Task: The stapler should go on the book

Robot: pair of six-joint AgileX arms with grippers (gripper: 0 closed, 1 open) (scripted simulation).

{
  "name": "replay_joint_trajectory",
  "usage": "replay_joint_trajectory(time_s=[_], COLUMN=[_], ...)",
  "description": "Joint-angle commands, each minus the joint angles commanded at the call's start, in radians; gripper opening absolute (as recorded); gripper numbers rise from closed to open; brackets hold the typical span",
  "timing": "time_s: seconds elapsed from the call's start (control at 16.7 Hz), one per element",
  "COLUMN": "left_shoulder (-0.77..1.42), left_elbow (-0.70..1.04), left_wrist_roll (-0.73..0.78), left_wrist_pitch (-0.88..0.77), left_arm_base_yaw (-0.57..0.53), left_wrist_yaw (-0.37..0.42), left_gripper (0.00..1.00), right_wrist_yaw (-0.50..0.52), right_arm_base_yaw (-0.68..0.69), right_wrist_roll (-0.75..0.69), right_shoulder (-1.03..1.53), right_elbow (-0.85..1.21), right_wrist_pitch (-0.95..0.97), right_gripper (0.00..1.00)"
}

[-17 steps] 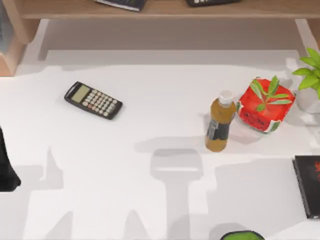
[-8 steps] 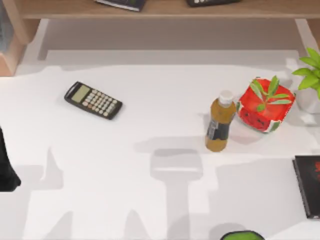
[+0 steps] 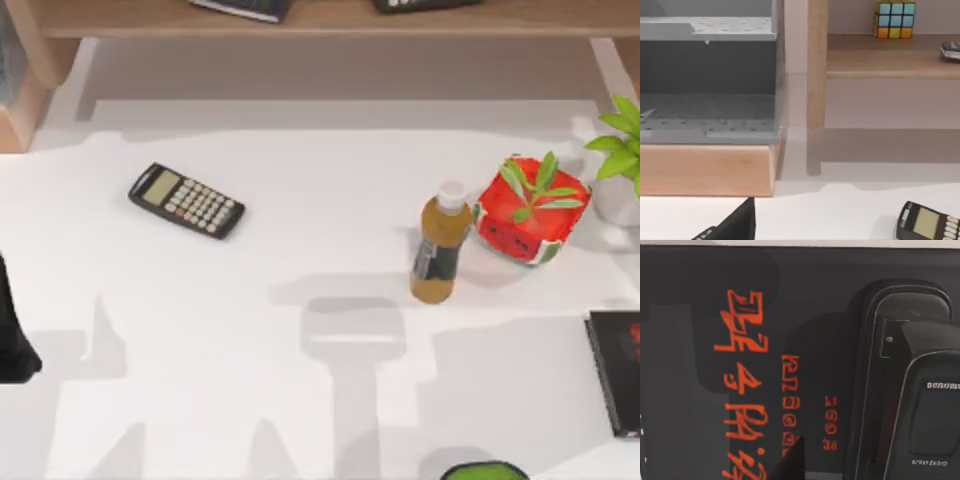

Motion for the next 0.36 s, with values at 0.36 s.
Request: replay_joint_trajectory(time_s=[0.36], left_shoulder=[0.000], left_elbow=[0.000], left_wrist_roll=[0.000], left_wrist_pitch=[0.000], left_arm_base_yaw=[0.000], left_wrist_yaw=[0.000], left_gripper=[1.00], right_wrist_yaw=[0.000], right_arm_base_yaw=[0.000], right_wrist_roll=[0.000], right_shoulder=[0.000], right_elbow=[0.000], right_wrist_pitch=[0.000], right_gripper=[1.00])
